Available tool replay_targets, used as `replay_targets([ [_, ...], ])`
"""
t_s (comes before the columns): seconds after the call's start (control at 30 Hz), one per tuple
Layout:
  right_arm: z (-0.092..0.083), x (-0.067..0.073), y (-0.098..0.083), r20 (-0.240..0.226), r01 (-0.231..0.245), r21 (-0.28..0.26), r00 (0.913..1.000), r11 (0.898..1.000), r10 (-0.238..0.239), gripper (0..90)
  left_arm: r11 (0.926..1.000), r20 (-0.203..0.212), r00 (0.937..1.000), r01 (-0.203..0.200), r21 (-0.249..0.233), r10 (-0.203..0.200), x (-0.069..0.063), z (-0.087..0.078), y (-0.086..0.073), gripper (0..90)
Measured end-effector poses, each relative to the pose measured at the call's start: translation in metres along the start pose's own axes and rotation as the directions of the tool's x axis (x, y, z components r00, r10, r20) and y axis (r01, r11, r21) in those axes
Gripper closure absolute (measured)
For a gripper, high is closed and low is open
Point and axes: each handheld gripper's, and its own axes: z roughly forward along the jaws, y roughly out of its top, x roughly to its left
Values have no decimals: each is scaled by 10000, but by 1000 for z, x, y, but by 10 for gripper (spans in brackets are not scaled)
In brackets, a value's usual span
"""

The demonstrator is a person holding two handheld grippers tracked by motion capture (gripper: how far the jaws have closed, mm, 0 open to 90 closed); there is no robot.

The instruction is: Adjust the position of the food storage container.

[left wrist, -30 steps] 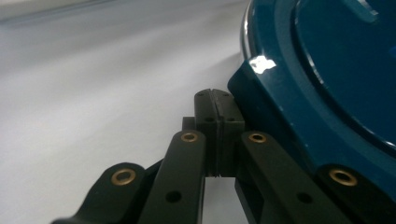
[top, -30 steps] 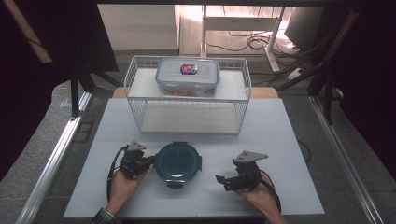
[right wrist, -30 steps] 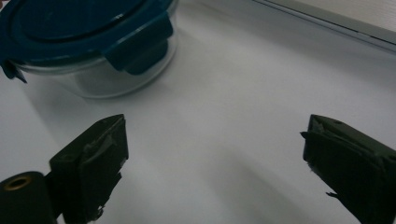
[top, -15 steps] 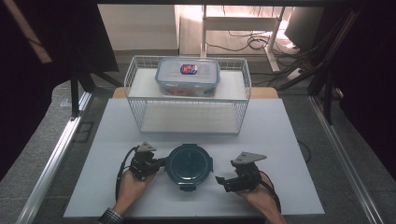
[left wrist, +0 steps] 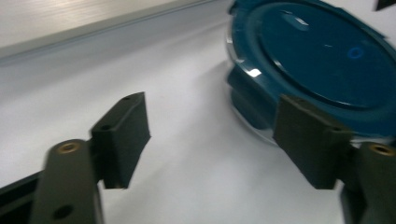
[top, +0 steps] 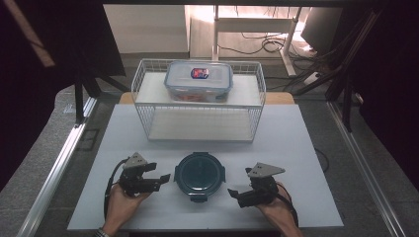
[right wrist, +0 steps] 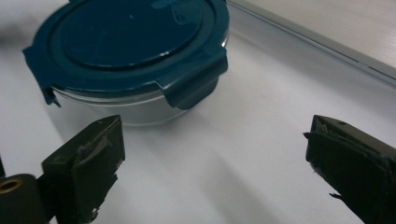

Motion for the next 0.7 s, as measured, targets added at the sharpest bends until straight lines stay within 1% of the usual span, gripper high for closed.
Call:
replay_targets([
  [0.03,0,0,0,0,0,0,10000,10000,0,39,10000,0,10000,0,0,0,0,0,0,237],
  [0.07,0,0,0,4,5,-48,10000,10000,-5,36,10000,107,9999,-19,43,18,-2,-1,-2,237],
  [0.1,-1,0,0,2,7,-74,10000,10000,-7,33,9998,271,9995,-158,116,155,-4,-2,-3,210],
  [0.13,-1,0,0,-13,11,-93,10000,10000,-12,30,9995,259,9993,-260,167,255,-7,-3,-5,166],
  [0.17,-1,-1,-1,-25,-14,-149,10000,9999,14,26,9986,262,9984,-500,191,495,-11,-5,-8,145],
  [0.23,-1,-2,-1,-38,-59,-176,10000,9998,59,24,9982,340,9979,-564,196,557,-12,-6,-9,130],
  [0.27,-1,-3,-1,-48,-72,-177,10000,9998,71,21,9974,346,9970,-696,164,690,-14,-6,-13,100],
  [0.3,-1,-3,-1,-48,-72,-177,10000,9998,71,21,9974,346,9970,-696,164,690,-14,-6,-13,84],
  [0.37,0,-3,-2,-52,-49,-211,10000,9998,48,21,9950,113,9951,-983,155,981,-16,-6,-16,71],
  [0.43,0,-1,-2,-35,60,-217,10000,9997,-61,21,9911,-81,9914,-1305,265,1307,-15,-5,-21,57],
  [0.6,2,0,-2,-40,136,-130,9999,9998,-137,21,9920,-68,9925,-1220,308,1223,-11,-5,-25,57],
  [0.67,3,-1,-3,-37,116,-32,9999,9999,-116,21,9922,-117,9926,-1208,312,1212,-10,-5,-25,56],
  [0.7,3,-1,-3,-27,116,-9,9999,9999,-116,21,9926,-165,9932,-1146,399,1153,-8,-5,-26,55],
])
